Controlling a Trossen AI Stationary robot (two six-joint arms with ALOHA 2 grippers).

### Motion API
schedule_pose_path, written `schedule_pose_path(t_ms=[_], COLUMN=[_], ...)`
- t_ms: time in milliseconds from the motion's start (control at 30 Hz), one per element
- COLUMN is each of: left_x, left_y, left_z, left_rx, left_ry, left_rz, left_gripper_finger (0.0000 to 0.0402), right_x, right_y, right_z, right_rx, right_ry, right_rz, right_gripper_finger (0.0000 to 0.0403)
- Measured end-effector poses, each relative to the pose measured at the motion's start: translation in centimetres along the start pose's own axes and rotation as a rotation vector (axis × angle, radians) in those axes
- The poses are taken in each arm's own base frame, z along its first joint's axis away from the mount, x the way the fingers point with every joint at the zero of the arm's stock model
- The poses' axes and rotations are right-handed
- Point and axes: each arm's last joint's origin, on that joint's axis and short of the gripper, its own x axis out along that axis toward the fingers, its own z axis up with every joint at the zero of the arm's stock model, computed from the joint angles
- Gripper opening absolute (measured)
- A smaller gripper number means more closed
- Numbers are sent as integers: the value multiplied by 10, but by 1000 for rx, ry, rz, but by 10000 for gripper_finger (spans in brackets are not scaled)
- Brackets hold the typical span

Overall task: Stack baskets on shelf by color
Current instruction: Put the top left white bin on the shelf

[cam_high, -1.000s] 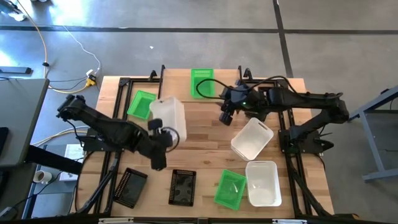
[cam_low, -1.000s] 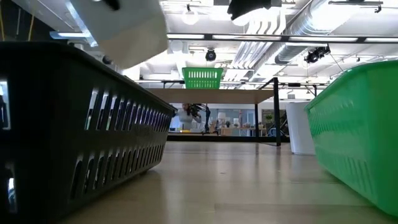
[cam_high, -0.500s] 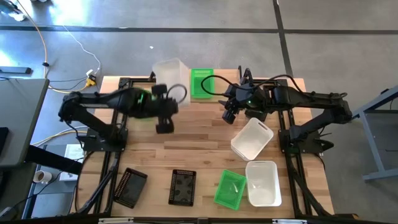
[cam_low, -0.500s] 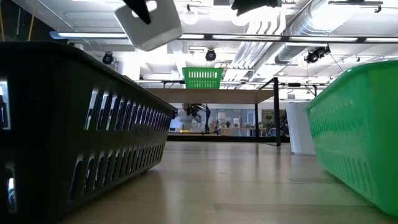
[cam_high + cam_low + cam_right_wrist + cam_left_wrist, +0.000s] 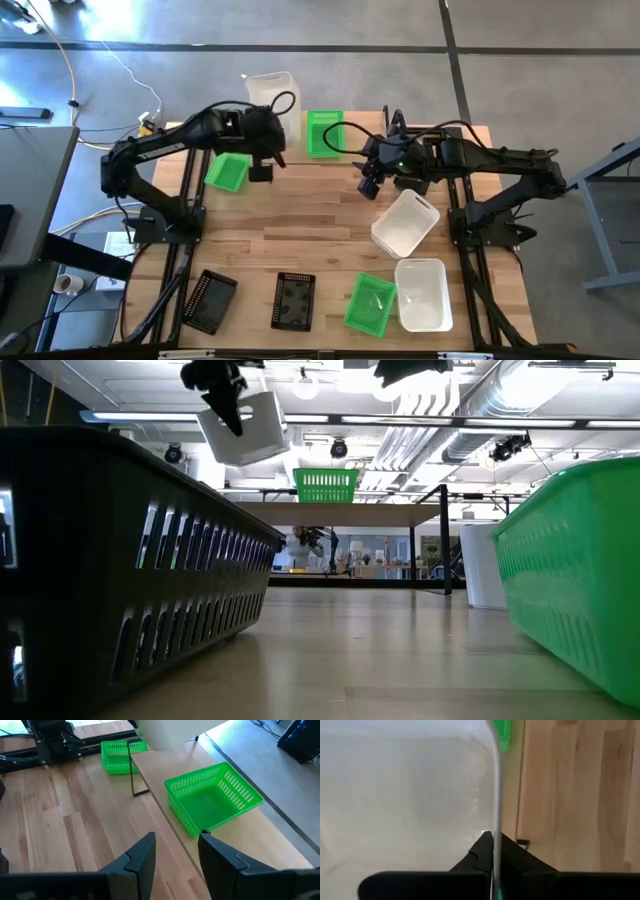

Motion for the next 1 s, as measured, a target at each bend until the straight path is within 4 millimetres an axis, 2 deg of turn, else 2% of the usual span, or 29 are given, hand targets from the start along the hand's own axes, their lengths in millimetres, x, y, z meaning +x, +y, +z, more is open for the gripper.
schedule_pose_path(t_ms=[133,367,1000], left_x=[18,37,39], left_y=[5,5,3], left_z=[3,6,6], left_rx=[21,26,-18], left_ry=[48,101,75], left_rz=[-33,-70,-170], left_gripper_finger=[0,0,0], right_x=[0,1,4], right_y=[-2,-10,-18], right_z=[-3,-11,-14], right_rx=[-15,55,86], right_ry=[24,104,152], right_rz=[-53,-120,-112], right_gripper_finger=[133,133,133])
